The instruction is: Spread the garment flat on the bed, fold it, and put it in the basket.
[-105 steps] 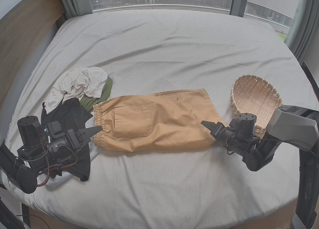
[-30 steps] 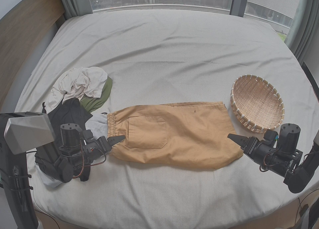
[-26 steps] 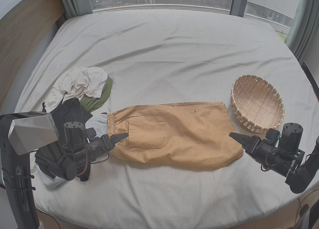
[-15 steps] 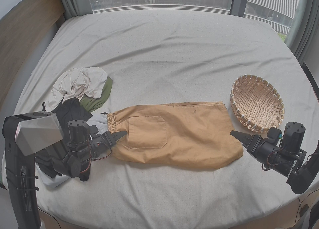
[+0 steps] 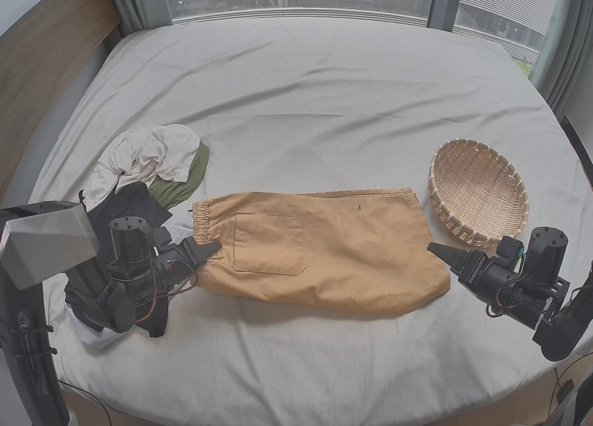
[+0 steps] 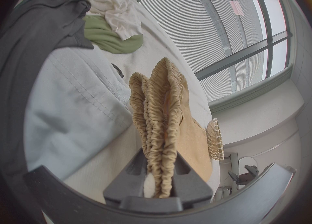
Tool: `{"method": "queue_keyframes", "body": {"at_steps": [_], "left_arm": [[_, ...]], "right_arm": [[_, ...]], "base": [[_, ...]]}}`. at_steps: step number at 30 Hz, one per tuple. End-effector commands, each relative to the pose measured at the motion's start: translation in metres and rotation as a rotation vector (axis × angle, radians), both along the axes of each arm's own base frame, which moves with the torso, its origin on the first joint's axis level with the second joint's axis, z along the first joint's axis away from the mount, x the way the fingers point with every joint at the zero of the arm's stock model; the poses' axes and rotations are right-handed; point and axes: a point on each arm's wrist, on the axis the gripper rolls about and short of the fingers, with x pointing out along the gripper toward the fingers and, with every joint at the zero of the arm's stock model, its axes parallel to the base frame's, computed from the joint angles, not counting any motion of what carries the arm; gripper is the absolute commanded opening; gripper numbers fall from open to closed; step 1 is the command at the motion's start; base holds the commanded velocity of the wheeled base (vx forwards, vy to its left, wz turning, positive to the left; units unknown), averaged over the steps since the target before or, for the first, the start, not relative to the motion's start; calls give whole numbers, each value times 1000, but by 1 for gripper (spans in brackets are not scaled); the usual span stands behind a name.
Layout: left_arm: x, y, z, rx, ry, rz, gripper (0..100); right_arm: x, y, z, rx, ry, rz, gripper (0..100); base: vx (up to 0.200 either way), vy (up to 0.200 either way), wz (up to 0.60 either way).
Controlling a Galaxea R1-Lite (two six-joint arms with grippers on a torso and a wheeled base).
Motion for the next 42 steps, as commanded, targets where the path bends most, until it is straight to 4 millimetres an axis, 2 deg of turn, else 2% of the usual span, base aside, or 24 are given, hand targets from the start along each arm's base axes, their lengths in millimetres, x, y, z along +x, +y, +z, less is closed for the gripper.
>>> {"method": "queue_keyframes", "body": {"at_steps": [1, 12, 19, 22, 24, 25, 27, 29, 31, 32, 33, 34, 38, 39, 40, 41, 42], "left_arm": [[-27, 16, 27, 31, 10, 22, 0], [-53, 76, 46, 92, 9, 123, 0], [-60, 78, 43, 128, 19, 111, 0], [-58, 66, 44, 134, 13, 67, 0], [-57, 49, 46, 138, -1, 18, 0], [-57, 48, 46, 138, -1, 15, 0], [-55, 28, 51, 136, -28, -51, 0], [-51, 15, 54, 134, -50, -88, 0], [-50, 11, 56, 133, -61, -99, 0], [-46, -6, 60, 128, -86, -151, 0], [-46, -6, 60, 128, -86, -151, 0], [-43, -22, 60, 121, -102, -200, 0], [-39, -50, 63, 111, -136, -273, 0], [-40, -63, 66, 104, -154, -309, 0], [-40, -63, 66, 104, -154, -309, 0], [-39, -75, 67, 99, -162, -339, 0], [-39, -78, 67, 98, -164, -345, 0]], "right_arm": [[2, 1, 0, 1, -3, 4, 100], [5, 3, 4, 8, -21, 10, 100], [4, 3, 4, 8, -23, 10, 100], [4, 3, 4, 8, -21, 11, 100], [4, 3, 4, 8, -21, 11, 100], [4, 4, 4, 8, -21, 13, 100], [4, 6, 4, 10, -24, 20, 100], [3, 7, 4, 10, -24, 23, 100], [3, 7, 4, 10, -24, 26, 100], [2, 11, 4, 14, -22, 40, 100], [2, 11, 4, 14, -22, 40, 100], [1, 13, 4, 17, -22, 46, 100], [1, 14, 5, 19, -23, 48, 100], [1, 14, 5, 19, -23, 48, 100], [1, 14, 5, 19, -23, 48, 100], [3, 14, 5, 20, -27, 48, 100], [3, 14, 5, 20, -27, 48, 100]], "base": [[0, 0, 0], [0, 0, 0], [0, 0, 0], [0, 0, 0], [0, 0, 0], [0, 0, 0], [0, 0, 0], [0, 0, 0], [0, 0, 0], [0, 0, 0], [0, 0, 0], [0, 0, 0], [0, 0, 0], [0, 0, 0], [0, 0, 0], [0, 0, 0], [0, 0, 0]]}}
